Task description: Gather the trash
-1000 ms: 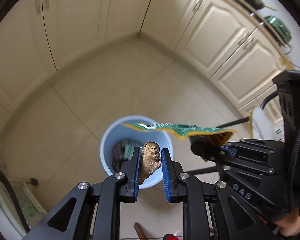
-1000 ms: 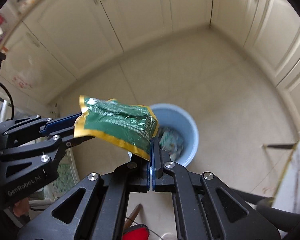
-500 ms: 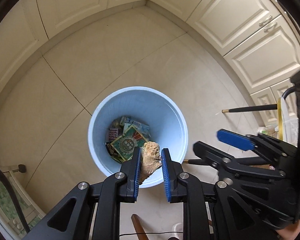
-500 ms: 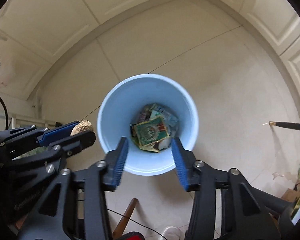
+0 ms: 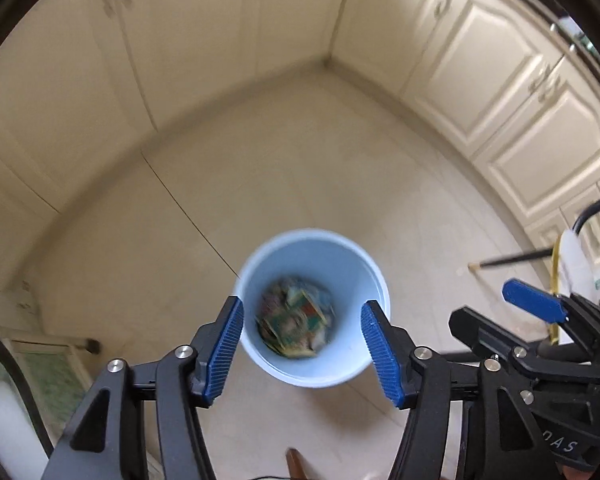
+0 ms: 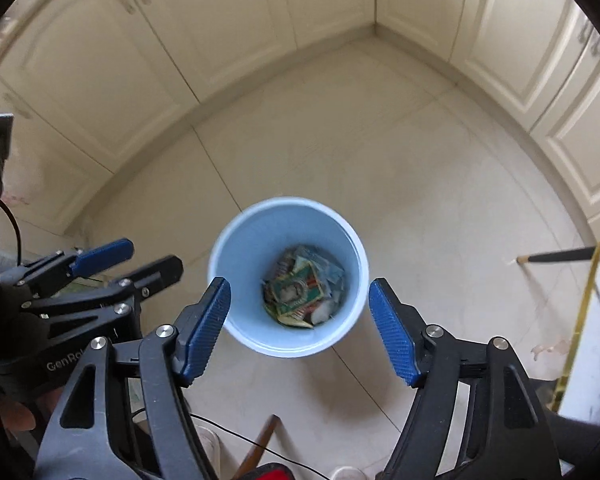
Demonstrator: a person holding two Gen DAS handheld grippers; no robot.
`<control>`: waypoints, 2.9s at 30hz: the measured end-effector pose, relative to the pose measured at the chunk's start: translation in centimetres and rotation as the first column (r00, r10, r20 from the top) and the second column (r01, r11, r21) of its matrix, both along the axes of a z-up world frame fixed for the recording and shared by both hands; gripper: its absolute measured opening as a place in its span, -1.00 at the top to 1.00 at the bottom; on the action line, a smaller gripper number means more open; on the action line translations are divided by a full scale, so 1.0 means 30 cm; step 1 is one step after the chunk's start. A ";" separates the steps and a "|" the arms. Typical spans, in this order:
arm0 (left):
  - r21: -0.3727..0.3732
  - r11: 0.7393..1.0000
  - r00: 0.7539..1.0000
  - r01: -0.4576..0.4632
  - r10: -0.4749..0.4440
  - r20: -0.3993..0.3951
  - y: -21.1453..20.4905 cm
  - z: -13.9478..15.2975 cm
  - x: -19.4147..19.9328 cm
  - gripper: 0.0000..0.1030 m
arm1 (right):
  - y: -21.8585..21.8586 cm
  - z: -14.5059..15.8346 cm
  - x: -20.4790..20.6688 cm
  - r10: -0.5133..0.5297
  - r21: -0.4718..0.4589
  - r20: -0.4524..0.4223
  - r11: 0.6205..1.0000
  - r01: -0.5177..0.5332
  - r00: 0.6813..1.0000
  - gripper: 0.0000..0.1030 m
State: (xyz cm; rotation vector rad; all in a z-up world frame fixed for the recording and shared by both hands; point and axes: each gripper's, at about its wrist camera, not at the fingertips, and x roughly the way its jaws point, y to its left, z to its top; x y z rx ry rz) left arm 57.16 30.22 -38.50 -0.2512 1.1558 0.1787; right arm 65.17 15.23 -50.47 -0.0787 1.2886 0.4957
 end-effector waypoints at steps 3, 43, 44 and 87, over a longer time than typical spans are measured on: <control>0.066 0.997 0.994 -0.040 0.033 0.103 -0.001 0.163 -0.085 -0.31 | -0.003 0.164 -0.060 0.004 0.032 0.082 0.999 -0.007 0.997 -0.58; 0.283 0.959 0.462 -0.014 -0.245 0.853 -0.751 0.697 -1.768 -0.99 | -0.840 1.733 -1.327 -0.386 0.313 0.827 0.920 0.234 0.409 -1.00; 0.285 0.958 0.461 -0.017 -0.246 0.853 -0.757 0.690 -1.790 -0.99 | -0.841 1.742 -1.343 -0.384 0.312 0.831 0.921 0.235 0.403 -1.00; 0.310 0.950 0.493 -0.045 -0.249 0.834 -0.745 0.982 -1.635 -0.99 | -0.856 1.726 -1.421 -0.400 0.300 0.849 0.903 0.307 0.345 -1.00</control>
